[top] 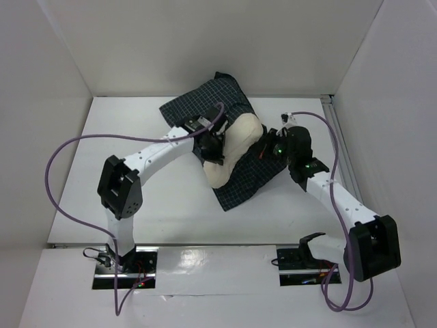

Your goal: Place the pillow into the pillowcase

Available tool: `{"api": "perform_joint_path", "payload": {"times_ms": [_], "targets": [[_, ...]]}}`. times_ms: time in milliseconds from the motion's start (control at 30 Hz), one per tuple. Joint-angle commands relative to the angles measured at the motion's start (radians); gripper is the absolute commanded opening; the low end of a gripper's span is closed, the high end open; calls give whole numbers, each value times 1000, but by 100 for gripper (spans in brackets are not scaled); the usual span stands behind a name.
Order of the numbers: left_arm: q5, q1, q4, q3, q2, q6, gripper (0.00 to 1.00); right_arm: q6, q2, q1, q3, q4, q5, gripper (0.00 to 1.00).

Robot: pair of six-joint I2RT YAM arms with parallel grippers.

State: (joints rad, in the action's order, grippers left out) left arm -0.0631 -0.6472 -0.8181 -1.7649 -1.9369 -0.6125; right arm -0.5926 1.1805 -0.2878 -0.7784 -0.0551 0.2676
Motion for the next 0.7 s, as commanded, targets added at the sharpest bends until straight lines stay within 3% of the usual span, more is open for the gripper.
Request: {"api": "perform_joint_path", "payload": {"times_ms": [0, 133, 267, 467, 667], "targets": [[164, -115, -95, 125, 93, -125, 0, -3, -48, 21, -102, -61, 85, 0], [206, -264, -153, 154, 104, -200, 0, -16, -9, 21, -145, -56, 182, 0], [259, -390, -286, -37, 44, -253, 0, -7, 44, 21, -226, -5, 277, 0], [238, -411, -320, -133, 23, -263, 0, 5, 44, 62, -228, 99, 277, 0], [305, -355, -329, -156, 0, -178, 0, -33, 53, 90, -90, 40, 268, 0]]}}
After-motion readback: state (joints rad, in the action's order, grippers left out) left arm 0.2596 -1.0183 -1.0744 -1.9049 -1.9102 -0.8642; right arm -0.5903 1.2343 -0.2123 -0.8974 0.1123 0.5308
